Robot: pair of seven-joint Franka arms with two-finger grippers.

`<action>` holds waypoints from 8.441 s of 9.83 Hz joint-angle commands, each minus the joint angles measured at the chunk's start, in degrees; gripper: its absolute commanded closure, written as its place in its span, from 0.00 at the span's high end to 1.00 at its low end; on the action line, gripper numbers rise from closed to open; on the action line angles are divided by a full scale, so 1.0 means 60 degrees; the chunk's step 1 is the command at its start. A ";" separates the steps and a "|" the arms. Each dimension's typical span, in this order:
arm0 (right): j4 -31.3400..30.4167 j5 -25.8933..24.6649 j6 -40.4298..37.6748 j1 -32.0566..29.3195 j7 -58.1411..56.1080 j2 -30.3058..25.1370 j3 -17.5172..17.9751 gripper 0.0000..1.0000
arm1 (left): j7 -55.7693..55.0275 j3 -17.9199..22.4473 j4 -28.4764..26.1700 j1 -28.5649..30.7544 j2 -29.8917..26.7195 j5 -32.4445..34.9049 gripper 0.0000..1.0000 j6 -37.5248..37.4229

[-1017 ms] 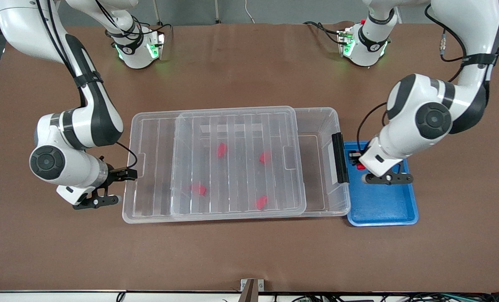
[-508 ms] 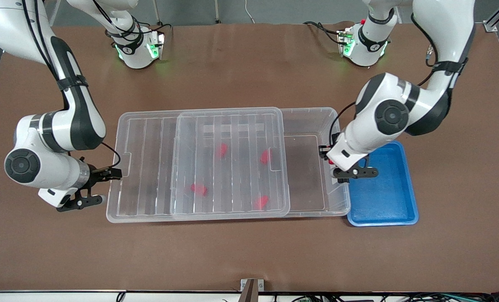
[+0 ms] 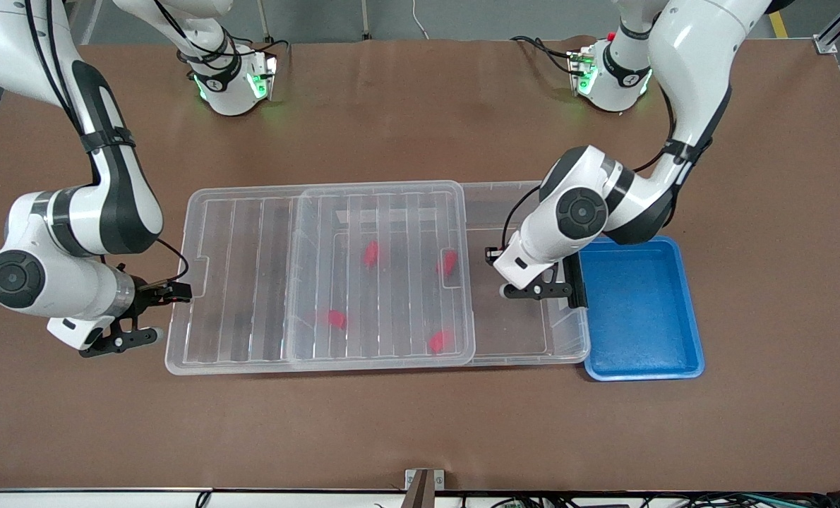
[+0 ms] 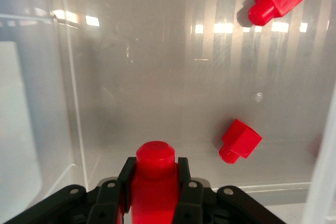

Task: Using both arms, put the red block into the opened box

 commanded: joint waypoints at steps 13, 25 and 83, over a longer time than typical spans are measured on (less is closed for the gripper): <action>0.0521 0.1579 -0.3989 -0.0200 0.0495 -0.4645 -0.2470 1.00 | -0.2038 0.0014 -0.0355 -0.0041 0.1518 0.3348 1.00 0.1347; -0.0368 0.1506 -0.1111 0.0325 -0.0769 -0.1967 -0.2604 0.00 | 0.1254 -0.0294 0.2500 0.1216 -0.2215 0.2001 1.00 -0.4010; 0.0594 0.1007 -0.3787 -0.0054 0.0755 -0.4763 -0.2076 1.00 | 0.5784 0.2826 0.1476 0.1805 -0.6013 -0.0680 1.00 -0.6564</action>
